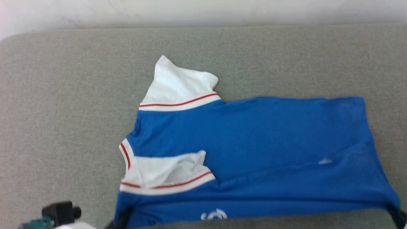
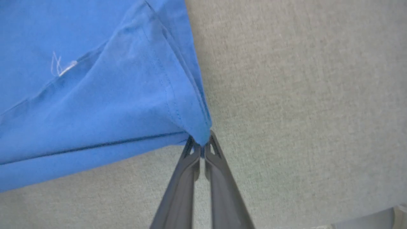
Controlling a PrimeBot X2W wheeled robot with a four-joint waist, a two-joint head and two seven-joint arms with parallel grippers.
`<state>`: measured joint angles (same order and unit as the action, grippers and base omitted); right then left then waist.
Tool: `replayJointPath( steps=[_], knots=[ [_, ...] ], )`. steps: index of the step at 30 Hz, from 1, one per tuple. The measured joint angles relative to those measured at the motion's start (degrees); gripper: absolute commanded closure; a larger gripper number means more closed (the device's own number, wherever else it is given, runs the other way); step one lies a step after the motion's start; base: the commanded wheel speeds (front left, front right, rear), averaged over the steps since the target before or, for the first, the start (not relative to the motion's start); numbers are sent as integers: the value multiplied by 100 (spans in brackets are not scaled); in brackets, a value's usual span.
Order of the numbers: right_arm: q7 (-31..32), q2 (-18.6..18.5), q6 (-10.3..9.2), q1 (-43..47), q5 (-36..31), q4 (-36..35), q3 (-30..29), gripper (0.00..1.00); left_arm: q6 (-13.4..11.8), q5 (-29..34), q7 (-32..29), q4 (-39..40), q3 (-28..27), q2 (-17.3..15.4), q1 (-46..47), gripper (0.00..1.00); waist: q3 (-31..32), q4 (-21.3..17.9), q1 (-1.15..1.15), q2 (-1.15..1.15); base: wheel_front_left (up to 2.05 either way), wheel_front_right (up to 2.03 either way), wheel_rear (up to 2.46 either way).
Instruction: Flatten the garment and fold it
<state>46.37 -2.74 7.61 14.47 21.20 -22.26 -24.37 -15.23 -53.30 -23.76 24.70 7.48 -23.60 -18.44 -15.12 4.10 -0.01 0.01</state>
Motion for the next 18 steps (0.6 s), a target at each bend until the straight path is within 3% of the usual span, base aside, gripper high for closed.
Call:
replayJointPath(
  steps=[12,13,14,15,16,17,18],
  knots=[
    [-121,-1,0,446,45,303,57,100,167,-189,118,-465,70,181,-426,100,8,77,0,0,0,0,0],
    [-129,-2,0,442,45,330,86,100,186,-210,121,-537,74,193,-380,89,22,81,0,0,0,0,0],
    [-172,-1,-1,436,45,349,111,92,209,-210,140,-595,82,197,-325,67,36,86,1,0,0,0,0],
    [-223,-1,-1,425,44,359,133,59,211,-210,177,-632,82,208,-270,33,48,92,0,0,0,0,0],
    [-274,-1,-1,412,43,367,145,9,211,-209,226,-670,70,232,-220,0,60,98,0,0,0,0,0],
    [-320,-2,-1,389,44,378,153,0,210,-209,261,-698,69,247,-181,0,72,102,0,0,0,0,0],
    [-352,-3,-4,358,46,382,158,0,216,-210,261,-708,69,259,-154,0,83,103,1,0,0,0,0]
  ],
)
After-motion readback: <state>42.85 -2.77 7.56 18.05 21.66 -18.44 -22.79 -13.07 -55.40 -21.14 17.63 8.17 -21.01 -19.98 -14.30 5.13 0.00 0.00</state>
